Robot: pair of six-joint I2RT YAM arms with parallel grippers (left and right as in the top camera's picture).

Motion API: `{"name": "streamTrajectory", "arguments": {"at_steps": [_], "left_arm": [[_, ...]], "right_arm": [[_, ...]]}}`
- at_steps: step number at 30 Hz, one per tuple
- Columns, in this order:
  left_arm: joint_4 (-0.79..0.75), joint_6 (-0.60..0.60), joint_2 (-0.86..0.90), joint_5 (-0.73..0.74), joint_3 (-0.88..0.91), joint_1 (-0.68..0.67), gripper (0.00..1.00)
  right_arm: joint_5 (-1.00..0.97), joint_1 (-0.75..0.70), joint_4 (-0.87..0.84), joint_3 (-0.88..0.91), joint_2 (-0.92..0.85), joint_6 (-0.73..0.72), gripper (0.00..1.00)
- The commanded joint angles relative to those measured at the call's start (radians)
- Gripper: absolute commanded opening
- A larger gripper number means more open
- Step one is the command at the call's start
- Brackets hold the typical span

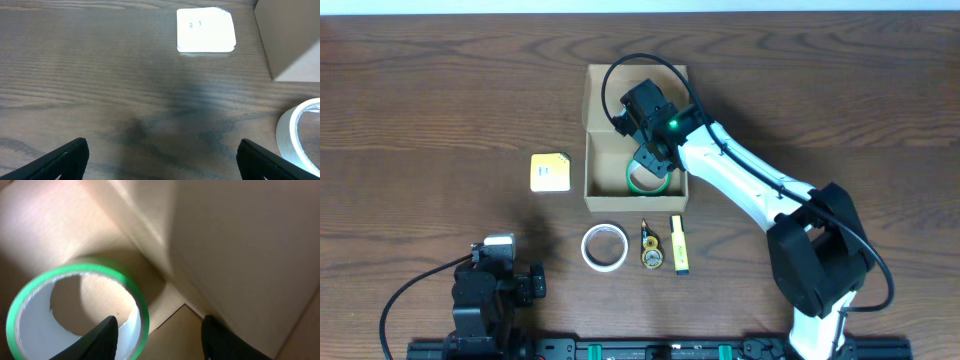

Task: Pack container
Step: 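Carry the green tape into the box and release it, then move the right gripper to the yellow highlighter and grasp it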

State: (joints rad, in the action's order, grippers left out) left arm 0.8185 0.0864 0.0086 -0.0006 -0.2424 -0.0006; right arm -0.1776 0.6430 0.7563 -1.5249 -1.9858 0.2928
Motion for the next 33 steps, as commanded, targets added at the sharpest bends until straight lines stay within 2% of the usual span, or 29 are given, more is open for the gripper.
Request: {"name": "streamTrajectory", "arguments": {"at_steps": [1,12,14,15,19,23,26,29,33], "left_arm": [[0.072,0.023,-0.005,-0.033,0.011,0.000,0.95],[0.072,0.023,-0.005,-0.033,0.011,0.000,0.95],[0.072,0.023,-0.005,-0.033,0.011,0.000,0.96],[0.072,0.023,-0.005,-0.033,0.012,0.000,0.96],[0.072,0.023,-0.005,-0.033,0.011,0.000,0.95],[0.072,0.023,-0.005,-0.033,0.011,0.000,0.95],[0.071,0.023,-0.005,-0.033,0.011,0.000,0.95],[0.072,0.023,-0.005,-0.033,0.011,0.000,0.95],[0.072,0.023,-0.005,-0.033,0.012,0.000,0.95]], "right_arm": [[-0.029,0.006,-0.016,-0.014,0.003,0.000,0.53],[-0.021,0.055,0.081,-0.065,0.075,-0.078,0.49],[-0.030,0.077,0.101,-0.111,0.132,-0.122,0.52],[-0.039,0.087,0.115,-0.135,0.169,-0.149,0.59],[-0.039,0.093,0.316,-0.178,0.369,-0.416,0.99],[-0.048,0.090,0.566,-0.174,0.487,-0.643,0.99],[-0.087,0.091,0.734,-0.141,0.495,-0.901,0.99],[-0.084,0.108,0.743,0.010,0.541,-1.049,0.99],[-0.046,0.158,0.654,0.249,0.649,-1.246,0.99]]}}
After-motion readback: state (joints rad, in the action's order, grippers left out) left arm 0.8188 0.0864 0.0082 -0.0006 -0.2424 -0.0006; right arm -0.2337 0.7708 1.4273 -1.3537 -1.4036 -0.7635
